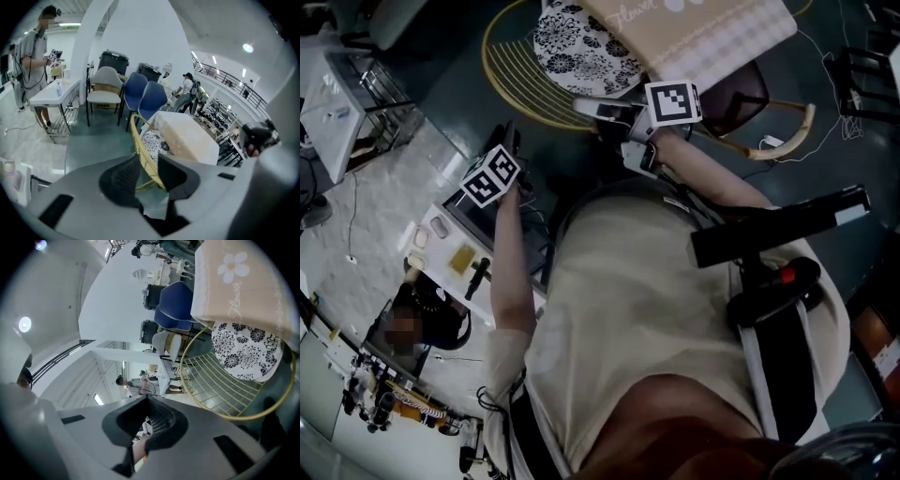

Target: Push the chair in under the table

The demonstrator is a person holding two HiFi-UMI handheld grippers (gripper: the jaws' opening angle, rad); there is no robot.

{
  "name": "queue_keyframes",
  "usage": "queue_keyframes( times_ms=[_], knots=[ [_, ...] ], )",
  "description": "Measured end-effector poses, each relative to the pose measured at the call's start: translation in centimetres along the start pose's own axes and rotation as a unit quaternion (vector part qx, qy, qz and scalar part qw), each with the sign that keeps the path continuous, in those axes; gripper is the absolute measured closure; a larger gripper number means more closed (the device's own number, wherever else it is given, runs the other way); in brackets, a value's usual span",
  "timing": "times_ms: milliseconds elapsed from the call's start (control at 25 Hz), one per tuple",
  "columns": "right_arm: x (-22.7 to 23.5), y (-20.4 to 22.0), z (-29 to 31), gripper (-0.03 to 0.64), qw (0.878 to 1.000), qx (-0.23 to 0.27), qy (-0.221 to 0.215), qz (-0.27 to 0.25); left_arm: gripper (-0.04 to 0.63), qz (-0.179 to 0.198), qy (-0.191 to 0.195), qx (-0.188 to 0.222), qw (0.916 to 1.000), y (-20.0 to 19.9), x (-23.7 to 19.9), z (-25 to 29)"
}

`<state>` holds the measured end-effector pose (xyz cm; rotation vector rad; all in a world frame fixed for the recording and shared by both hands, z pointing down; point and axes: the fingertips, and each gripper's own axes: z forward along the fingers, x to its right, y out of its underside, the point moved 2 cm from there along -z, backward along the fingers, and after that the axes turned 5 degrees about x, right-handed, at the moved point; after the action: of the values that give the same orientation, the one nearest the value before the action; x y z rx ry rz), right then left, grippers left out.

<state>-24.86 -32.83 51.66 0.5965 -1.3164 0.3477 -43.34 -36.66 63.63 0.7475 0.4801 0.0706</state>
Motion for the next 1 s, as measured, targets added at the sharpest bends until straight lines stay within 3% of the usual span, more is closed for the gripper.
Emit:
queue_keyframes(
  times_ms=[80, 120, 480, 760, 1000],
  knots=[
    [-0.6, -0.1, 0.5, 0.606, 1.0, -0.007, -0.014, -0.006, 0.577, 0.019, -0.008, 0.024, 0.9995, -0.7, 0.7, -1.7],
    [-0.9, -0.1, 0.8, 0.606, 1.0, -0.012, -0.021, -0.01, 0.588, 0.027, -0.009, 0.032, 0.9991, -1.0, 1.0, -2.4],
    [-3.3, 1.1, 2.4, 0.606, 0.997, -0.052, -0.059, -0.015, 0.589, 0.048, 0.007, 0.081, 0.9956, -2.0, 5.2, -7.2],
    [-5.7, 2.6, 3.0, 0.607, 0.994, -0.054, -0.084, -0.049, 0.589, 0.047, 0.007, 0.112, 0.9925, -2.3, 4.7, -9.9],
    [-7.8, 6.8, 2.8, 0.607, 0.993, -0.055, -0.084, -0.062, 0.588, 0.081, 0.051, 0.141, 0.9853, -1.4, 6.3, -14.9]
  ],
)
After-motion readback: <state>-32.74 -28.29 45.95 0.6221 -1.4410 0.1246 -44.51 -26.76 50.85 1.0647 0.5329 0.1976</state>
